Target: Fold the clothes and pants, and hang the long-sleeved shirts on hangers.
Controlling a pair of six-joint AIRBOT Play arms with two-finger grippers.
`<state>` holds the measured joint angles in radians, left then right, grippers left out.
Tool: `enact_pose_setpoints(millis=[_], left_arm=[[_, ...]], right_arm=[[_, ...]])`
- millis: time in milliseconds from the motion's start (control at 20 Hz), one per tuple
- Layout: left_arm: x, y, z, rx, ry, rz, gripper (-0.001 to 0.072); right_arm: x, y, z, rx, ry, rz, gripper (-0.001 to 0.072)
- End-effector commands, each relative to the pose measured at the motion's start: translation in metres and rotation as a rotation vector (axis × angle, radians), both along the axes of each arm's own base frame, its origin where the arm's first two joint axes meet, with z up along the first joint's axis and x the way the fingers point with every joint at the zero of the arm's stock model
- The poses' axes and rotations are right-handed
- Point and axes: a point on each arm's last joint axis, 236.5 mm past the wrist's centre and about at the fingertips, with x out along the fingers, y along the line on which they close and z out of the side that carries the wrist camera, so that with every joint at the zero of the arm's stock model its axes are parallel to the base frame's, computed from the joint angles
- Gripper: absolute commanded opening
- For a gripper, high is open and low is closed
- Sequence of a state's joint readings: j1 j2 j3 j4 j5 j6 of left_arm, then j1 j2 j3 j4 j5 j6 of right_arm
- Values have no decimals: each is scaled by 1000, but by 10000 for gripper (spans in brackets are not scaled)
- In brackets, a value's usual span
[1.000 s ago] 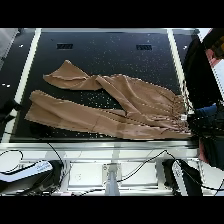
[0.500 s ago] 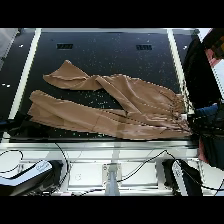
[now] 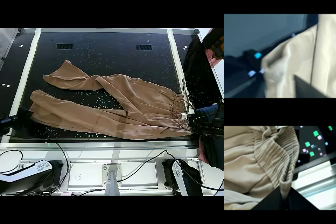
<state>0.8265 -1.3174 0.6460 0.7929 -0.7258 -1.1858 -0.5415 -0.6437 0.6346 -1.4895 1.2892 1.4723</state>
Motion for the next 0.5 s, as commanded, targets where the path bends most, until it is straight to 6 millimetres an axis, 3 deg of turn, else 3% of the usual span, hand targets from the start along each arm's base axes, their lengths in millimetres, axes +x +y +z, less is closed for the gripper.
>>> enact_pose_setpoints(millis=[0, 50, 200, 350, 450], left_arm=[[28, -2, 14, -11, -126, 5, 124], [38, 1, 27, 6, -178, -3, 15], [69, 17, 86, 82, -319, -31, 13], [96, 44, 178, 196, -470, -17, 12], [101, 43, 224, 232, -525, -38, 11]], right_arm=[[8, -5, 3, -19, -37, -11, 44], [16, -10, 7, -35, -75, -34, 44], [33, -21, 22, -66, -161, -83, 44], [44, -28, 39, -83, -221, -114, 44], [48, -30, 50, -92, -244, -122, 44]])
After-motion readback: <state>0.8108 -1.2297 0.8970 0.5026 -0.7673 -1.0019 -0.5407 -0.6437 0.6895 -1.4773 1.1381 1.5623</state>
